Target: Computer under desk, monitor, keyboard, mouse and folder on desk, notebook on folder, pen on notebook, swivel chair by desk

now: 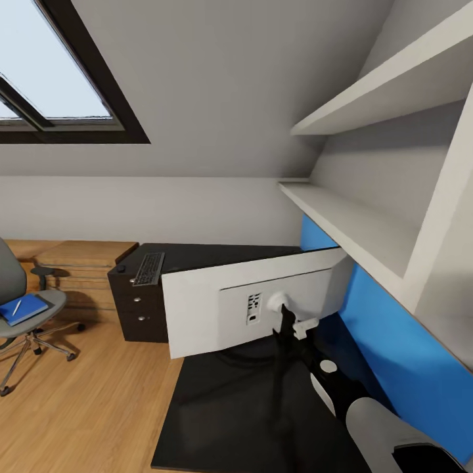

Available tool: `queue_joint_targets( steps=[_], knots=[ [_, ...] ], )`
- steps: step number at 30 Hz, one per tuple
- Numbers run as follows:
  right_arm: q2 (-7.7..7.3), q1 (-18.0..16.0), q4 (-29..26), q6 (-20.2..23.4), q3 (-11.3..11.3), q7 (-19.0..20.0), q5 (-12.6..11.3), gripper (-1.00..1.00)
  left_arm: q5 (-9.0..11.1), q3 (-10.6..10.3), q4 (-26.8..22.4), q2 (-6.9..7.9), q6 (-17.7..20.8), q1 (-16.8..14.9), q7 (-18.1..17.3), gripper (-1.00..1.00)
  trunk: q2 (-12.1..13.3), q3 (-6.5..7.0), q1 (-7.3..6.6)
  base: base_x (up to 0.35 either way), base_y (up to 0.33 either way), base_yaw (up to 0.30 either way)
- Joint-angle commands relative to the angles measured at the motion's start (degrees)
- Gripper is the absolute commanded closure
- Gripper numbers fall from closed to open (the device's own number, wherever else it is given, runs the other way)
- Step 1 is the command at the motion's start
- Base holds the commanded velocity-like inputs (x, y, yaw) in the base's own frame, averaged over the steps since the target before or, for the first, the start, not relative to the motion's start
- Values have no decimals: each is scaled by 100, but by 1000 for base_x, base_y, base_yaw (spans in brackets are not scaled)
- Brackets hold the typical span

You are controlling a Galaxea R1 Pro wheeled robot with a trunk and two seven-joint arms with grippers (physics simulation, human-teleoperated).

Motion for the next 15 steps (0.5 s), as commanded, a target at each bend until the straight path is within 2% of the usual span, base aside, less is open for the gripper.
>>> queue_joint_targets(
  steps=[1,15],
  knots=[
    [0,-5,4,-20,-13,-5,59,-100,58,-26,4,2,-21,-4,-2,-100,-8,-10,2,0,0,0],
    [-5,-5,4,-20,-13,-5,59,-100,58,-26,4,3,-22,-4,-2,-100,-8,-10,2,0,0,0]
  ],
)
